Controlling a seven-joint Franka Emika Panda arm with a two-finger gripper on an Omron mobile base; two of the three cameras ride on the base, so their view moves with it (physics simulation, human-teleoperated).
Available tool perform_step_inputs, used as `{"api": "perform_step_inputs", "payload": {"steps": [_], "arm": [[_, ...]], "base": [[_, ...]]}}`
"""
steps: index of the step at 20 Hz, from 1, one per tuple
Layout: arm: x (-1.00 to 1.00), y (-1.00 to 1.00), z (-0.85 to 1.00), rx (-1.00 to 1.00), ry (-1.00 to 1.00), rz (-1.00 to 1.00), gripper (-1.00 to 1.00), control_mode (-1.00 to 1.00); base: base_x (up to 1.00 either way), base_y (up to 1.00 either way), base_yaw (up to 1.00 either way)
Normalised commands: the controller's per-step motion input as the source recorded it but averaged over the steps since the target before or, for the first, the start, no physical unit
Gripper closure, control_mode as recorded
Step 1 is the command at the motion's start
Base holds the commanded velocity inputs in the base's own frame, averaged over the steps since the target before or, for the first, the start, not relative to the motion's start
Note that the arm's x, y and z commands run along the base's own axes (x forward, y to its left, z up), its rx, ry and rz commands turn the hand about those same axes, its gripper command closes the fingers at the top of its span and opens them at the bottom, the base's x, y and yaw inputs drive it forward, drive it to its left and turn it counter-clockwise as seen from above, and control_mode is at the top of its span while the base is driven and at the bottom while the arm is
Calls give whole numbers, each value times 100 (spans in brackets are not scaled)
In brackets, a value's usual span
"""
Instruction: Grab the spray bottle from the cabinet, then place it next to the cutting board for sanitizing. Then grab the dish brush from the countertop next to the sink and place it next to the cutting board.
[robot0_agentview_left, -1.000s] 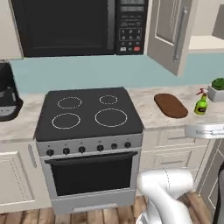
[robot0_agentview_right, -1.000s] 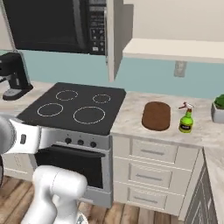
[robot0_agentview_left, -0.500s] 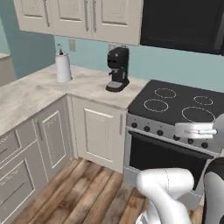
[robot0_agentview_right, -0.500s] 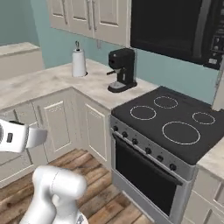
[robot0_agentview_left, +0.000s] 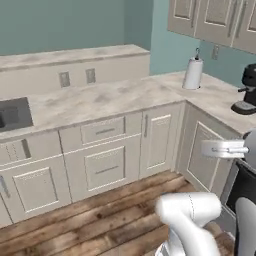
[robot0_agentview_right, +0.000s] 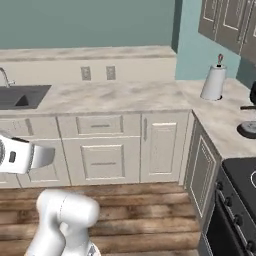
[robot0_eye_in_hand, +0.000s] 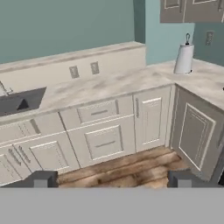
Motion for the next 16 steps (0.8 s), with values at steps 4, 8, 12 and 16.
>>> {"api": "perform_step_inputs", "payload": {"steps": [4,8,12,16], "arm": [[0,0,0,0,0,0,-100,100],[0,0,0,0,0,0,-100,100],[0,0,0,0,0,0,-100,100],[0,0,0,0,0,0,-100,100]], "base": [[0,0,100],[9,19,94],[100,100,18],[100,100,0]]}}
